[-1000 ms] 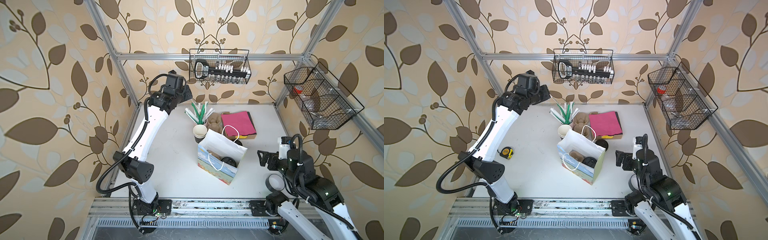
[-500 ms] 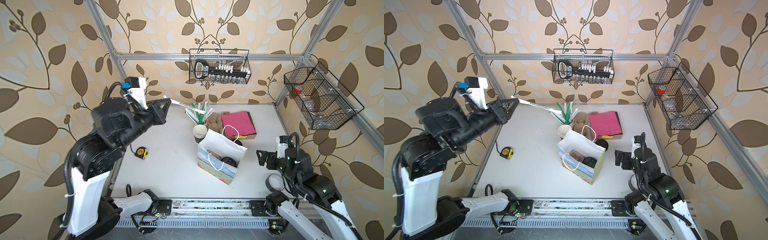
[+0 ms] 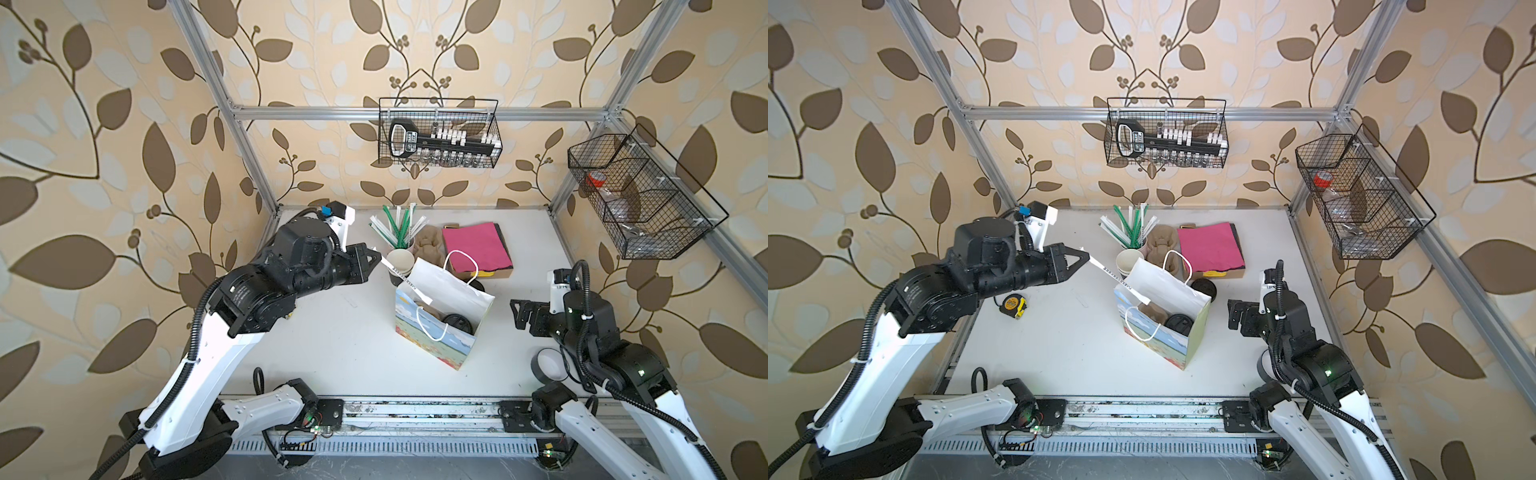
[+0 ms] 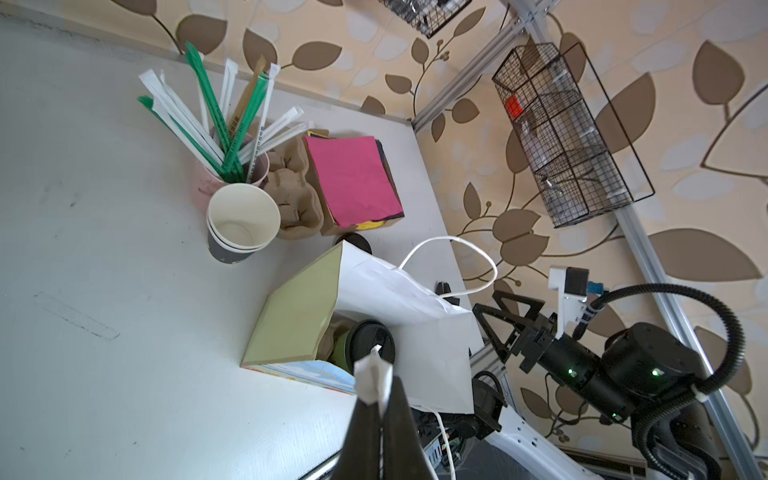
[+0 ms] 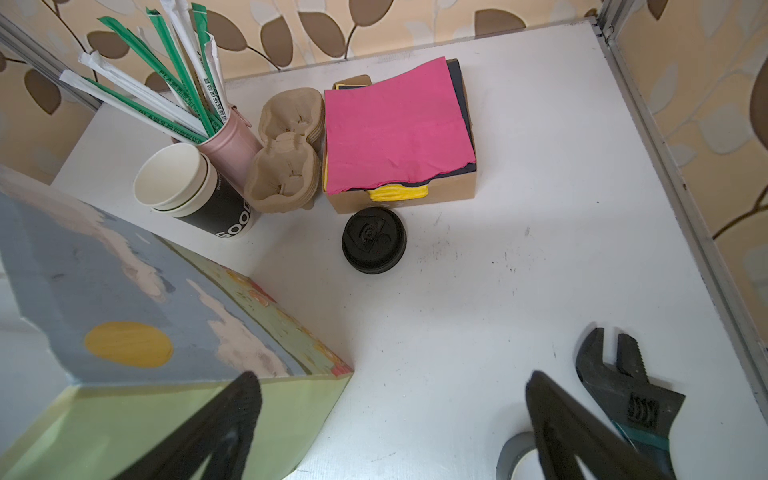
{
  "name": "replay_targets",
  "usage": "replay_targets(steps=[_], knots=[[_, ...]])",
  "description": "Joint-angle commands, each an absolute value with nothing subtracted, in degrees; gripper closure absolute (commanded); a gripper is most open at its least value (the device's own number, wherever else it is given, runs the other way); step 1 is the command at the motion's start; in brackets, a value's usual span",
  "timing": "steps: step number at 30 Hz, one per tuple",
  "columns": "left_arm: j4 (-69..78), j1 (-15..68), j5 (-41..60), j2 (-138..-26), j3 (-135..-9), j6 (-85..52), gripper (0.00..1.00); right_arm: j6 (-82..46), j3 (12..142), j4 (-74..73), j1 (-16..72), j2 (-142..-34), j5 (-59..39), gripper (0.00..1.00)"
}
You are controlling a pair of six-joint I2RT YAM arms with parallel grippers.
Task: Pack the takeout coffee
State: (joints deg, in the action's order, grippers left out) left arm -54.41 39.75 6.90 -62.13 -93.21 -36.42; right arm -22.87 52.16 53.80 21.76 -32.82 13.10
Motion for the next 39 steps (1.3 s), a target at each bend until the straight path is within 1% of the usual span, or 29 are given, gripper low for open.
replay_targets(steps=[1, 6, 10, 15, 18, 20, 21, 23, 27, 30, 33, 37, 39], knots=[[-50.45, 42.23, 4.97, -61.72, -91.87, -37.00, 1.00, -22.44, 51.33, 53.55, 22.06, -33.51, 13.45, 0.00], [-48.74, 47.46, -0.29, -65.43, -90.27, -35.32, 1.00, -22.71, 52.11, 54.05, 22.06, -35.86, 13.55, 0.00], [-47.30, 48.08, -0.73, -68.60, -88.83, -33.70, 1.00, -23.32, 54.49, 55.74, 21.90, -39.98, 13.70, 0.00], [-46.41, 48.49, 0.75, -72.43, -87.41, -32.39, 0.91, -25.13, 58.43, 58.49, 21.71, -46.63, 16.29, 0.00], [-46.14, 48.69, -0.20, -72.77, -87.43, -31.36, 0.87, -26.07, 59.99, 57.17, 21.42, -49.48, 15.52, 0.00], [-46.14, 48.70, -0.72, -72.38, -88.09, -30.45, 0.79, -26.50, 61.74, 56.78, 20.98, -52.10, 13.97, 0.00], [-46.06, 48.69, -0.67, -72.17, -88.66, -29.71, 0.70, -26.76, 62.77, 56.69, 20.55, -53.58, 13.41, 0.00], [-46.21, 48.72, -0.77, -71.77, -90.18, -28.29, 0.55, -26.82, 64.39, 55.90, 19.26, -56.39, 11.98, 0.00], [-46.66, 48.72, -1.28, -71.22, -92.72, -25.22, 0.35, -27.01, 66.69, 53.25, 15.67, -61.23, 7.51, 0.00], [-47.28, 48.69, -3.63, -69.73, -93.59, -22.90, 0.18, -27.07, 69.33, 52.78, 14.98, -66.24, 8.76, 0.00], [-47.13, 48.69, -8.79, -66.91, -92.62, -20.14, 0.02, -27.91, 72.16, 52.46, 14.62, -72.66, 10.77, 0.00], [-46.44, 48.69, -17.78, -62.06, -89.02, -17.52, 0.01, -29.21, 75.48, 49.80, 14.42, -81.01, 12.31, 0.01], [-45.27, 48.69, -22.67, -58.79, -85.61, -17.23, 0.01, -29.69, 77.26, 48.11, 13.32, -85.65, 11.45, 0.03]])
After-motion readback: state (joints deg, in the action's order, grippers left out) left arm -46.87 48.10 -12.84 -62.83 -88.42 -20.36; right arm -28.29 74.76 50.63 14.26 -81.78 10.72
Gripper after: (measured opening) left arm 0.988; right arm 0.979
